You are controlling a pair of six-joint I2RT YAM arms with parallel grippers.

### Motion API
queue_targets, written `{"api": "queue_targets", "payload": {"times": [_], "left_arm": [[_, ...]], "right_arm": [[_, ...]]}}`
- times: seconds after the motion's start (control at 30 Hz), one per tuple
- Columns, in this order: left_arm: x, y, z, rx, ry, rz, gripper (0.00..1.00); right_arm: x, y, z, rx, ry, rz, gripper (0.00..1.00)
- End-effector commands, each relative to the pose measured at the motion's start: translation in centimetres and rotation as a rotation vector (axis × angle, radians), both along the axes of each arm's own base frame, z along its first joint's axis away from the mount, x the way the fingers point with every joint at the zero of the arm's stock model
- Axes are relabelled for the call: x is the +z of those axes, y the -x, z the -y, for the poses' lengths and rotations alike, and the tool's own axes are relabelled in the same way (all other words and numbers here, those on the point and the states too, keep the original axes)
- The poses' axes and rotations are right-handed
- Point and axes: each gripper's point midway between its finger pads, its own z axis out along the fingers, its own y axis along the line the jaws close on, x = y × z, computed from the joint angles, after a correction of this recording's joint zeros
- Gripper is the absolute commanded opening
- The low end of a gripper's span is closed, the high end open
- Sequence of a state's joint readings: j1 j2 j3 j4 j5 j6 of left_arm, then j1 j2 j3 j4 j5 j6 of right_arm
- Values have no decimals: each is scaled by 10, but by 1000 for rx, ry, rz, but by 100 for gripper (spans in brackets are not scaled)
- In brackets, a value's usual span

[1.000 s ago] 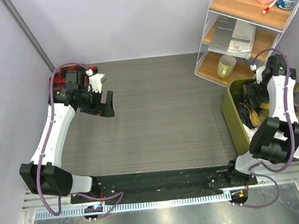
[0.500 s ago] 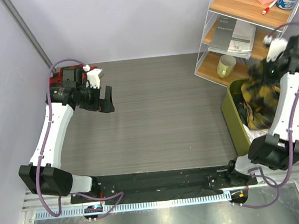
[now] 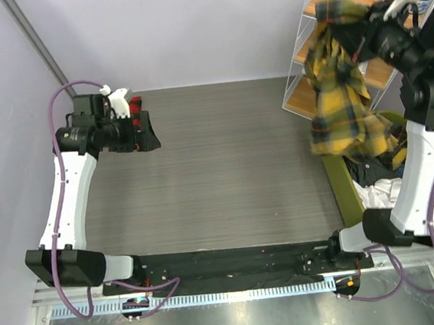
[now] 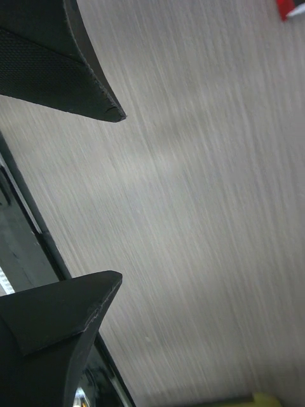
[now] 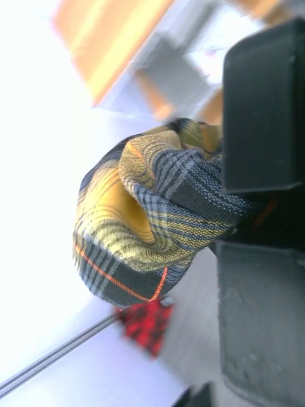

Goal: Fold and stack the long sleeve shirts
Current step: Move the shirt to the center of the board

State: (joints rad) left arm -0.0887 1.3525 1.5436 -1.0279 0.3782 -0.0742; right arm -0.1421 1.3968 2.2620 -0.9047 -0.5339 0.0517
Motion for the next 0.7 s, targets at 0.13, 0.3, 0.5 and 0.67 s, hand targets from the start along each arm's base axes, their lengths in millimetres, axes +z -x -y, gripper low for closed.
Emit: {"api": "queue_targets", "payload": {"times": [0.13, 0.3, 0.5, 0.67], "left_arm": [[107, 19, 71, -233, 482, 534, 100], [124, 16, 155, -384, 515, 651, 100], [171, 4, 256, -443, 590, 843, 100], [179, 14, 362, -573, 673, 883, 100]], "right_arm": [[165, 0, -32, 125, -255, 532, 1], [203, 17, -40, 160, -359, 672, 1], [222, 45, -49, 215, -408, 750, 1], [223, 57, -52, 247, -442, 745, 1]]}}
